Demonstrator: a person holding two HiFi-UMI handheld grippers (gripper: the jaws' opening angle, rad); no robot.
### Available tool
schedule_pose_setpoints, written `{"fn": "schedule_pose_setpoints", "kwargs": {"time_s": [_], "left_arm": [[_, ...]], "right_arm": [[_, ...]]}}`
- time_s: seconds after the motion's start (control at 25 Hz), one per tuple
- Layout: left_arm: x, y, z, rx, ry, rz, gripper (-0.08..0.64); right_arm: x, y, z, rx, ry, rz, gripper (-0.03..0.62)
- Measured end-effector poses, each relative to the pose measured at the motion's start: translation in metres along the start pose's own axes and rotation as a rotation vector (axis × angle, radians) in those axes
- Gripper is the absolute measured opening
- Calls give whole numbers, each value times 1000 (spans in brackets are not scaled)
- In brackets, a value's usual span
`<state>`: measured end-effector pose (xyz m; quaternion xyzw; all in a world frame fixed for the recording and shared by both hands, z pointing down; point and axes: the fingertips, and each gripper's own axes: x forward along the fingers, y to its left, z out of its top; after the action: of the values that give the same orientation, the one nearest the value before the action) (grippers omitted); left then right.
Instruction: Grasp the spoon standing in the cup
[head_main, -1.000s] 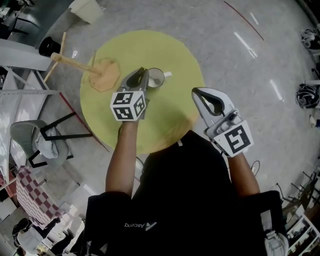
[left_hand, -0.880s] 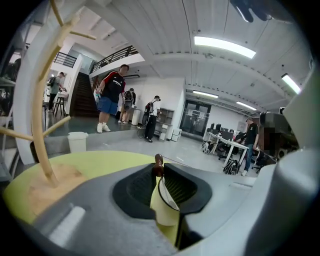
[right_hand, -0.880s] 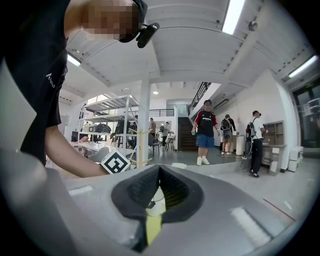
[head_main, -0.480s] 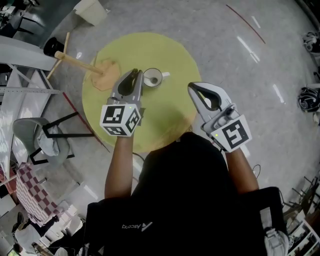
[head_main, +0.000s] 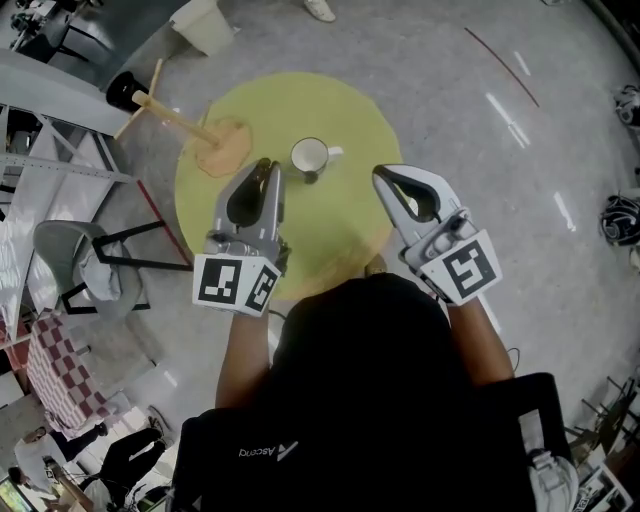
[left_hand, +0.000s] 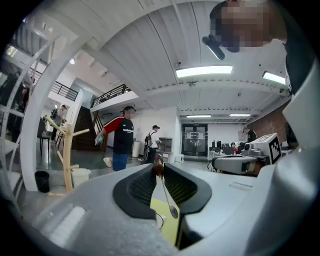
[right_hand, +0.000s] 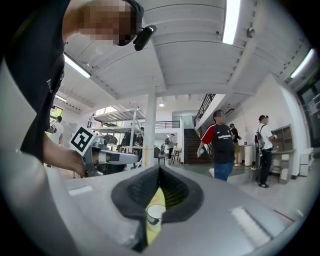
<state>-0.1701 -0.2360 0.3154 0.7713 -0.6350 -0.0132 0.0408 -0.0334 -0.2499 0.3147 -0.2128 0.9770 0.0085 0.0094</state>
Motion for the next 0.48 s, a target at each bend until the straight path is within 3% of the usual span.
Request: {"fn": "schedule_pose_setpoints", "kwargs": {"time_s": [0.48], "left_arm": [[-17, -11, 17, 24, -47, 40, 58]], "right_arm": [[-2, 14, 4, -6, -18, 50, 3]]}}
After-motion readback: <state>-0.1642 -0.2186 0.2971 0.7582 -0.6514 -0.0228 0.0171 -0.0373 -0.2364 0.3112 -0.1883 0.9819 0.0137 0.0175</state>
